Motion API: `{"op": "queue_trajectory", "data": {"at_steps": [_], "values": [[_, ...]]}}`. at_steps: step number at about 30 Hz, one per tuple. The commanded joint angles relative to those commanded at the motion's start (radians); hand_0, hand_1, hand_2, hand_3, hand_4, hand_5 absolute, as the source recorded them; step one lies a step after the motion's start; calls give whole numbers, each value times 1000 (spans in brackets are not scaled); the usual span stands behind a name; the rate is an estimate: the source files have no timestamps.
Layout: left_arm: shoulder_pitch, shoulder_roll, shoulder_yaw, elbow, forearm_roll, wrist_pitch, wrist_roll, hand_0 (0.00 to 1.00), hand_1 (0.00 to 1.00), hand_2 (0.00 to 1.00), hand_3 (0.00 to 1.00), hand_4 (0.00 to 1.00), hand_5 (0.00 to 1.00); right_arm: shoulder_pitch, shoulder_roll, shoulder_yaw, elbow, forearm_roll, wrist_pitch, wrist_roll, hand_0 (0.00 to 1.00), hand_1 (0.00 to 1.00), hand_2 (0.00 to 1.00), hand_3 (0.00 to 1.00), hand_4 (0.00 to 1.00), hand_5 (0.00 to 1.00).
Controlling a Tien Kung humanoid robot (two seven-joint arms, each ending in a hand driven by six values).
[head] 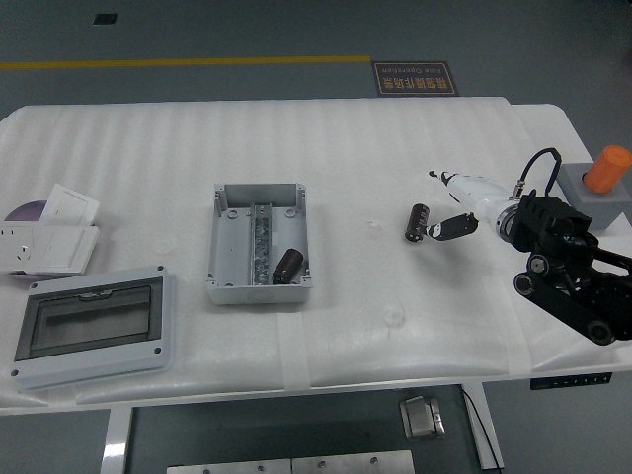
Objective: Pick up the battery,place it into the box
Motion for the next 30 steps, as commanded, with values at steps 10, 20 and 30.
{"op": "queue_trajectory", "data": {"at_steps": [10,20,30], "values": [[-6,3,18,0,-10,0,-3,638,643,512,571,618,413,39,36,-75,-61,81,6,7,968,911,948,998,935,558],[-8,5,15,0,-7,0,-3,638,643,511,570,604,405,76,73,-130,-124,126,-52,36,963,893,924,998,980,600],[-10,2,34,0,-28,1,-8,638,643,511,569,599,408,81,72,-177,-152,125,-77,57,902,761,759,822,714,397]]}}
